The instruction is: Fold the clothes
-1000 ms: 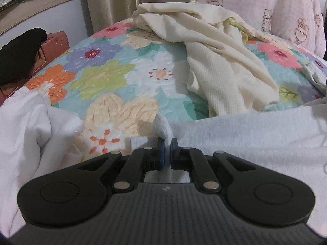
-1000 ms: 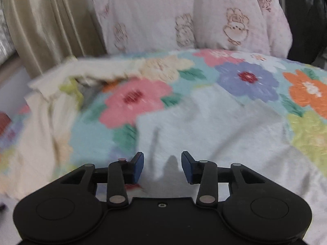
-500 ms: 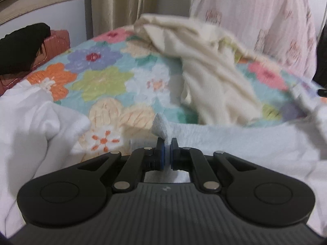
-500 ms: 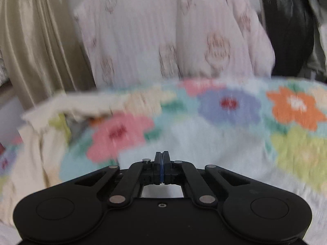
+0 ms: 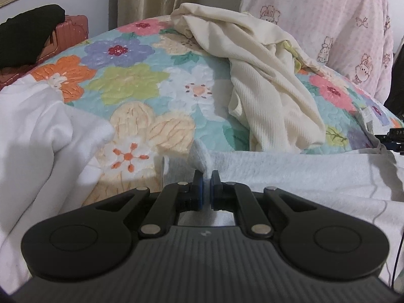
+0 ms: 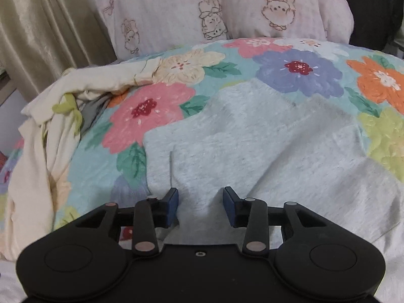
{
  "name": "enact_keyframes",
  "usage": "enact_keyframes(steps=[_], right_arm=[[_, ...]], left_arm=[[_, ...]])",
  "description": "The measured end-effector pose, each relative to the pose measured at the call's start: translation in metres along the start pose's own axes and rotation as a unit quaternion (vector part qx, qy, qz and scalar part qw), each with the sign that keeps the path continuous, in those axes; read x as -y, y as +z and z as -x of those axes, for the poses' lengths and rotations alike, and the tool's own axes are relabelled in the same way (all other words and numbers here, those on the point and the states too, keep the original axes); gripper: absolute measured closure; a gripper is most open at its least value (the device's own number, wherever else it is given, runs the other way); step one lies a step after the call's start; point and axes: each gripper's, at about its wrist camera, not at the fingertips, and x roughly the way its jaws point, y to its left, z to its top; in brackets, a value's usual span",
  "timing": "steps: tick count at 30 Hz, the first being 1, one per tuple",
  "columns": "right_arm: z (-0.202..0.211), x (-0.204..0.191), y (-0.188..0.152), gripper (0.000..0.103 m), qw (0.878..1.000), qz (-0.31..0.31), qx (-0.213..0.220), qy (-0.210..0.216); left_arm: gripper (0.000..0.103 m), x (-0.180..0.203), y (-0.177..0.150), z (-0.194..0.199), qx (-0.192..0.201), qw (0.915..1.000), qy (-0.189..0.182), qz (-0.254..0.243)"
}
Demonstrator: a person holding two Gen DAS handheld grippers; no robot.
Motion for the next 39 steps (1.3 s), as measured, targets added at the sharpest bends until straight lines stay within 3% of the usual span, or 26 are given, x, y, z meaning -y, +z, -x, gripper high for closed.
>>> enact_keyframes(steps=[2,3,8,12,15,18,21,22,24,26,28,30,32,34,35,37,38,39], right_arm=[[-0.004,-0.011,-0.001,0.093,0.999,0.051,0.002,-0.015],[-0.005,-0.017,0.0,0.099,0.997,0.077,0.005,-0.023],[0.036,-0.01,0.02,0.1,0.997,0.03,0.063,-0.014],[0.063,-0.022,0.041,0.1,0.992,0.046,0.118,0.001],[0.047,-0.038,0.052,0.1,0.992,0.062,0.112,-0.001],[0.013,-0.045,0.052,0.093,0.996,0.056,0.064,-0.028],[0.032,-0.043,0.02,0.08,0.998,-0.001,0.048,0.029],[0.04,-0.042,0.009,0.073,0.998,-0.021,0.043,0.05],[0.055,-0.04,-0.013,0.068,0.993,-0.06,0.033,0.091],[0.087,-0.045,-0.044,0.068,0.995,-0.034,0.036,0.087],[0.115,-0.044,-0.077,0.06,0.994,-0.004,0.037,0.101],[0.141,-0.043,-0.111,0.058,0.992,0.025,0.036,0.118],[0.152,-0.037,-0.136,0.058,0.99,0.033,0.01,0.138],[0.156,-0.031,-0.158,0.058,0.987,0.034,-0.02,0.158],[0.156,-0.029,-0.166,0.058,0.985,0.032,-0.035,0.167],[0.156,-0.025,-0.178,0.058,0.981,0.022,-0.056,0.183],[0.156,-0.023,-0.181,0.058,0.98,0.013,-0.059,0.188],[0.157,-0.022,-0.185,0.057,0.979,0.004,-0.063,0.194]], left_arm=[[0.098,0.002,0.0,-0.001,-0.001,1.0,0.004,-0.005],[0.098,0.003,0.0,-0.002,-0.001,1.0,0.006,-0.008],[0.098,0.005,-0.001,0.01,0.01,0.9999,-0.002,-0.009],[0.098,0.008,0.001,0.027,0.029,0.9994,-0.012,-0.012],[0.097,0.005,0.001,0.02,0.023,0.9996,0.001,-0.015],[0.09,-0.004,0.003,-0.009,0.011,0.9995,0.022,-0.018],[0.089,0.0,0.008,-0.012,0.063,0.9934,0.054,-0.078],[0.09,0.0,0.01,-0.008,0.064,0.9933,0.058,-0.076],[0.09,-0.007,0.013,0.004,0.062,0.9957,0.048,-0.049],[0.089,-0.012,0.012,0.018,0.055,0.9965,0.054,-0.032],[0.086,-0.019,0.006,0.036,0.036,0.9976,0.057,-0.015],[0.068,-0.026,-0.005,0.053,0.009,0.9994,0.027,0.018],[0.06,-0.03,-0.022,0.065,-0.021,0.998,-0.011,0.058],[0.056,-0.028,-0.05,0.069,-0.06,0.9931,-0.027,0.097],[0.049,-0.024,-0.064,0.067,-0.084,0.9905,-0.029,0.105],[0.048,-0.014,-0.074,0.068,-0.1,0.991,-0.004,0.089],[0.043,-0.009,-0.077,0.069,-0.104,0.9914,0.012,0.078],[0.027,-0.005,-0.081,0.071,-0.109,0.9914,0.027,0.068]])
